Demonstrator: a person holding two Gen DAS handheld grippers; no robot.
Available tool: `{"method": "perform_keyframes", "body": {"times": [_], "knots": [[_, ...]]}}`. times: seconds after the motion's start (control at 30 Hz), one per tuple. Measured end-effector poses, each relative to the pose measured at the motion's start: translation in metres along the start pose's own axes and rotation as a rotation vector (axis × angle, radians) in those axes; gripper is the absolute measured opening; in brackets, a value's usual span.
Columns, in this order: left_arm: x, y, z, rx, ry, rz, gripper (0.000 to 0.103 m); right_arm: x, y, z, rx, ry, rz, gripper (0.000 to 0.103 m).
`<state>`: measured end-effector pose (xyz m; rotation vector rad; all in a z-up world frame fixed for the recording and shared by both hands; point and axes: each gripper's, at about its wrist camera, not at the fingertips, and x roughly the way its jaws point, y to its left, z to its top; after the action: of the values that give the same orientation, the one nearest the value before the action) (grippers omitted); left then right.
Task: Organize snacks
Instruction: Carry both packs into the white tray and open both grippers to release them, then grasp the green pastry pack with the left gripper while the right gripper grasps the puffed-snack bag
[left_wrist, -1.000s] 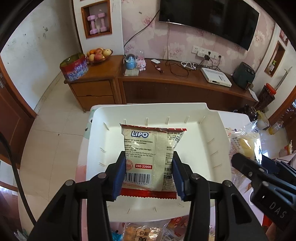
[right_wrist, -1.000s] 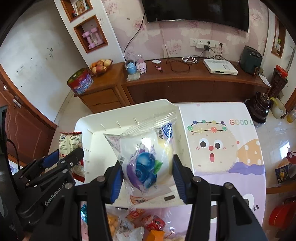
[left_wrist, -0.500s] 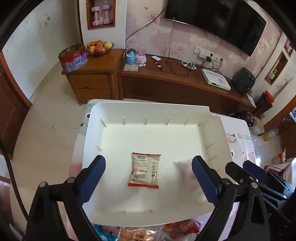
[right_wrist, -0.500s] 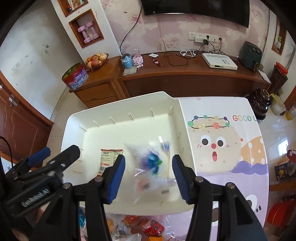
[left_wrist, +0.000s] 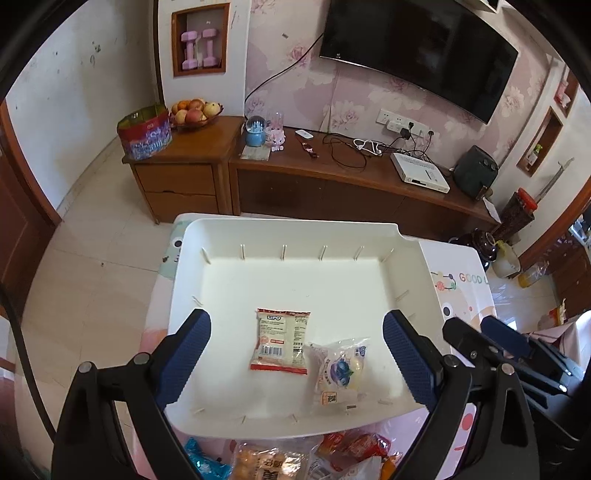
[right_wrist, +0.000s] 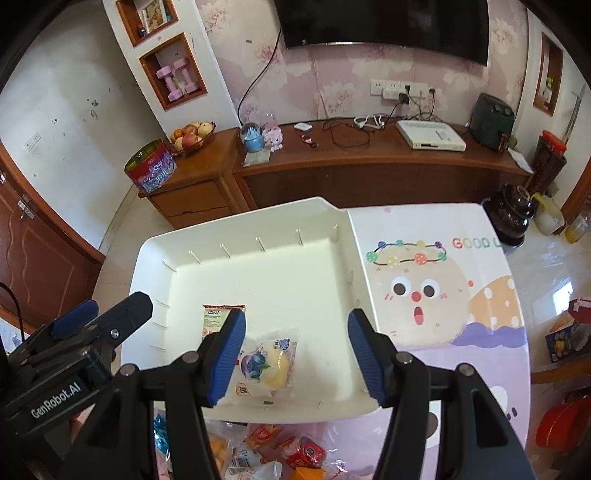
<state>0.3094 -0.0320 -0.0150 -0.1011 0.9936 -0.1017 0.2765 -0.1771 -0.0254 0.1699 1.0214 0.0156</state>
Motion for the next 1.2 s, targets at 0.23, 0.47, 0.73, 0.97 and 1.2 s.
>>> {"method": "perform_keyframes", "body": {"times": [0.23,0.47,0.73,0.97,1.2], "knots": [[-0.022,-0.004,-0.007,0.041,-0.015,0.012,0.094,-0.019,0.004,-0.005,0.001,-0.019,-0.005,0.058],[-0.046,-0.003,-0.018,0.062,-0.035,0.002,0.094,-0.041,0.009,-0.018,0.000,-0.036,-0.007,0.058],[-0.084,-0.003,-0.036,0.100,-0.071,-0.014,0.094,-0.074,0.017,-0.039,0.004,-0.070,-0.003,0.058],[-0.118,-0.002,-0.063,0.132,-0.096,-0.042,0.094,-0.101,0.019,-0.071,0.029,-0.079,0.032,0.058],[-0.137,0.006,-0.098,0.140,-0.099,-0.051,0.094,-0.119,0.022,-0.112,0.034,-0.070,0.052,0.058]]}}
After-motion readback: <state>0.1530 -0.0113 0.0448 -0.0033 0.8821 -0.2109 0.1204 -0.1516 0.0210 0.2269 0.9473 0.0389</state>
